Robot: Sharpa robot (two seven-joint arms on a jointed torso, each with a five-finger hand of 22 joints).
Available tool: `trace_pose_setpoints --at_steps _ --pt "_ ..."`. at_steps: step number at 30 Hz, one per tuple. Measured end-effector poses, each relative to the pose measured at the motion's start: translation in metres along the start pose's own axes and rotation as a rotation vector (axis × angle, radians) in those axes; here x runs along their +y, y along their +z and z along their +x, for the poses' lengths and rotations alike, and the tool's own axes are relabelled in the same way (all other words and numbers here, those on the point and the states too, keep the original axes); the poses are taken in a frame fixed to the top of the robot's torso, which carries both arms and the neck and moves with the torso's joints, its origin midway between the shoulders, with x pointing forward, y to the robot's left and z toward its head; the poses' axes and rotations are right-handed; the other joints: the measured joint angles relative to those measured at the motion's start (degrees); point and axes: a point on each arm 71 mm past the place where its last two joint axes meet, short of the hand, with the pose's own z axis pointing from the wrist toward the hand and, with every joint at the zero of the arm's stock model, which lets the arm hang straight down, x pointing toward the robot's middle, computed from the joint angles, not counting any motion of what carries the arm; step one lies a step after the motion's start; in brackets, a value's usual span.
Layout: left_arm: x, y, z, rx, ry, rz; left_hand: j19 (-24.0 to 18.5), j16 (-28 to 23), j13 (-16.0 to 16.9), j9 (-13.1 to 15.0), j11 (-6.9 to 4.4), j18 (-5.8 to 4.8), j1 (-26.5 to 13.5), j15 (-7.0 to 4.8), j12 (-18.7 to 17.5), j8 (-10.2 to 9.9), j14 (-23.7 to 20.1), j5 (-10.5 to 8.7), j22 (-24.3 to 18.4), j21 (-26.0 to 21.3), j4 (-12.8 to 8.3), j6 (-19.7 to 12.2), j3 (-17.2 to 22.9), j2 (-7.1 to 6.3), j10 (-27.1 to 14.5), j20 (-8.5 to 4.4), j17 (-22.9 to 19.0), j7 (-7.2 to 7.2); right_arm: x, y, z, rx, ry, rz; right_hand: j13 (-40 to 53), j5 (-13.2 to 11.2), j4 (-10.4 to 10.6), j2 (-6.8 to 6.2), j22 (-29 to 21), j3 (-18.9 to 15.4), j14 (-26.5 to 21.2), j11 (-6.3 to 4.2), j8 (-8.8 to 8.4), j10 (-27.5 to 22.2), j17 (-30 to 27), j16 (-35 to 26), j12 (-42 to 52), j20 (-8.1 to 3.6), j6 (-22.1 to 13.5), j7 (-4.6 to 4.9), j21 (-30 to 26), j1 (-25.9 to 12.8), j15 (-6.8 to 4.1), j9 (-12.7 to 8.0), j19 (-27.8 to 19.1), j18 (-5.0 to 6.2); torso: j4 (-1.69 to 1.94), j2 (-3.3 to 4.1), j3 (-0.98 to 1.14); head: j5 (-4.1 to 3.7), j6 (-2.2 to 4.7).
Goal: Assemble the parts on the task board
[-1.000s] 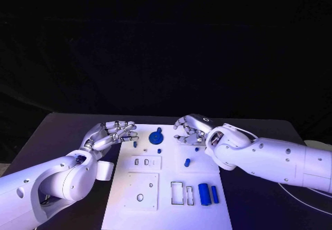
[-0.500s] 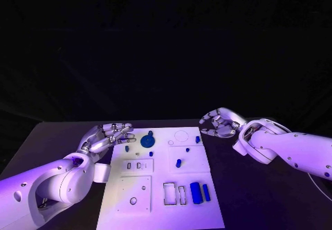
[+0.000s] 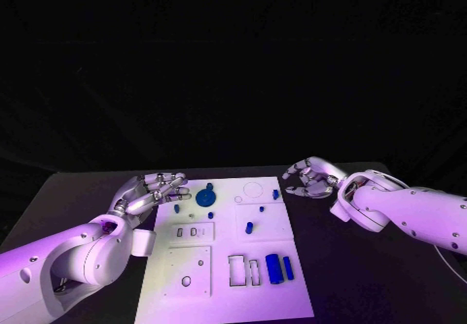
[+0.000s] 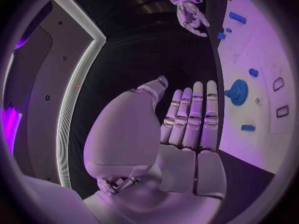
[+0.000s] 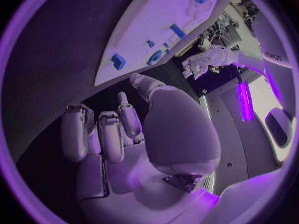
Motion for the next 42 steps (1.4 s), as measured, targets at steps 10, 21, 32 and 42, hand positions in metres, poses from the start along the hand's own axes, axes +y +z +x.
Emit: trace_pose_setpoints --at_steps 10,21,32,42 --pt "0.0 0.0 0.001 0.003 -0.002 0.0 0.0 0.0 0.0 0.0 0.0 0.0 0.0 0.0 0.0 0.0 0.0 0.0 0.0 0.0 0.0 0.0 0.0 0.0 0.0 0.0 0.0 0.0 -0.003 0.007 0.021 0.037 -0.015 0.013 -0.06 0.0 0.0 -0.05 -0.01 0.0 0.0 -0.01 -0.11 0.01 0.0 0.0 0.0 0.18 -0.19 0.19 -0.22 0.06 0.0 -0.07 -0.18 0.0 0.03 0.0 -0.1 0.15 -0.44" --pt "0.0 0.0 0.001 0.004 -0.002 -0.001 0.0 0.0 0.0 0.0 0.0 0.0 0.0 0.0 0.0 0.0 0.0 0.0 0.01 0.0 0.0 0.0 0.0 0.0 0.0 0.0 0.04 0.0 -0.005 0.014 0.034 0.052 -0.032 0.029 -0.26 0.0 -0.16 -0.05 -0.01 0.16 0.0 0.04 -0.29 -0.34 -0.01 0.0 0.0 0.18 -0.54 0.14 -0.41 0.05 0.0 -0.11 -0.18 0.0 -0.04 0.03 -0.1 0.52 -0.86" --pt "0.0 -0.001 0.0 0.003 -0.002 -0.001 0.0 0.0 0.0 0.0 0.0 0.0 0.0 0.0 0.0 0.0 0.0 0.0 0.01 0.0 0.0 0.0 0.0 0.0 0.0 0.0 0.04 0.0 -0.005 0.019 0.037 0.043 -0.043 0.037 -0.25 0.0 -0.34 0.19 -0.02 0.34 0.0 0.04 -0.33 -0.34 -0.01 0.0 0.0 0.18 -0.57 0.17 -0.43 0.29 0.0 -0.14 -0.17 0.0 -0.04 0.05 -0.15 0.76 -1.12" --pt "0.0 -0.002 -0.001 0.003 -0.001 -0.001 0.0 0.0 0.0 0.0 0.0 0.0 0.0 0.0 0.0 0.0 0.0 0.0 -0.05 0.0 -0.24 0.0 0.24 0.0 0.0 0.0 0.09 0.0 -0.003 0.023 0.04 0.042 -0.043 0.037 0.8 -0.55 -0.79 0.79 -0.02 0.79 0.0 -0.4 0.93 0.1 -0.01 0.0 0.22 0.18 1.47 -0.42 -0.43 -0.18 0.0 0.31 -0.17 0.0 0.0 0.05 -0.18 1.1 -1.4"
